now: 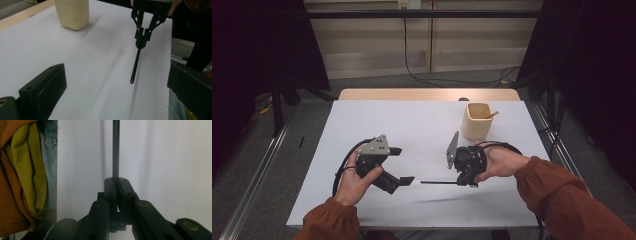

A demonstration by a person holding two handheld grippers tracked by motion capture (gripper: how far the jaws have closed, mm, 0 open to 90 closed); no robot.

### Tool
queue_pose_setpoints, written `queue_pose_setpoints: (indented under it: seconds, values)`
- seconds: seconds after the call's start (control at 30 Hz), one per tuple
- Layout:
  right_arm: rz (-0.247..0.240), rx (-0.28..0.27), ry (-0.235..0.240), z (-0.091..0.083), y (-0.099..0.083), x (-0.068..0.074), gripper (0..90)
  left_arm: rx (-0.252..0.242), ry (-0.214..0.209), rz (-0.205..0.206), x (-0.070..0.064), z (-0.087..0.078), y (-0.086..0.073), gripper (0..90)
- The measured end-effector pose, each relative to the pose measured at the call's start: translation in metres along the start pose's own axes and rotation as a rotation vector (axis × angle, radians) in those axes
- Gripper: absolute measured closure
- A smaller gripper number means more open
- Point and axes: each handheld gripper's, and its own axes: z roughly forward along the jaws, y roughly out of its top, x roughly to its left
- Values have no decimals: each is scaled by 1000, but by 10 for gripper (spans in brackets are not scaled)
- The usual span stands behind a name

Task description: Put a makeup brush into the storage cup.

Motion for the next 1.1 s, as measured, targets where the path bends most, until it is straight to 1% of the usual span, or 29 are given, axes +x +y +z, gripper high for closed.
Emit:
queue_pose_setpoints:
  seconds: [0.03,0.07,0.17,0.23,0.37,0.43,0.47,0.57,0.6,0.67,0.73,0.8,0.83,0.87,0.93,0.97,1.0,1.03,1.07,1.1]
  values:
    - [-4,2,-1,1,0,-1,861,16,-16,12,0,2,3,23]
    - [-4,2,-1,1,0,-1,861,20,-24,10,0,4,4,23]
    - [-3,11,2,2,1,0,861,46,-41,12,1,11,9,26]
    - [-4,11,0,2,1,0,861,77,-50,21,1,17,11,27]
    - [-6,13,6,3,1,0,861,107,-64,19,3,21,11,29]
    - [-12,14,7,3,2,0,861,121,-87,10,4,24,12,39]
    - [-17,11,8,5,3,0,861,133,-86,14,4,26,13,38]
    - [-13,15,10,5,3,0,861,146,-83,22,4,29,13,41]
    - [-14,17,9,5,3,-1,861,159,-94,22,4,31,14,48]
    - [-13,26,10,5,3,-1,861,189,-114,37,3,34,15,45]
    - [-15,29,8,6,3,-1,861,235,-128,52,0,37,17,44]
    - [-19,26,3,6,3,-1,860,255,-143,58,-1,39,19,47]
    - [-22,27,3,6,3,-1,860,280,-148,63,-1,42,20,48]
    - [-19,28,4,6,3,-1,861,280,-148,63,-1,42,20,50]
    - [-18,25,4,6,3,-1,861,319,-163,72,0,47,21,53]
    - [-19,30,4,6,4,0,860,327,-161,69,0,49,21,52]
    - [-18,32,4,6,4,0,860,337,-164,74,0,50,20,53]
    - [-16,34,6,5,4,0,860,369,-174,101,0,54,20,55]
    - [-16,31,5,6,3,0,861,369,-174,101,0,54,20,54]
    - [-11,34,6,6,3,0,860,409,-175,104,-1,58,20,63]
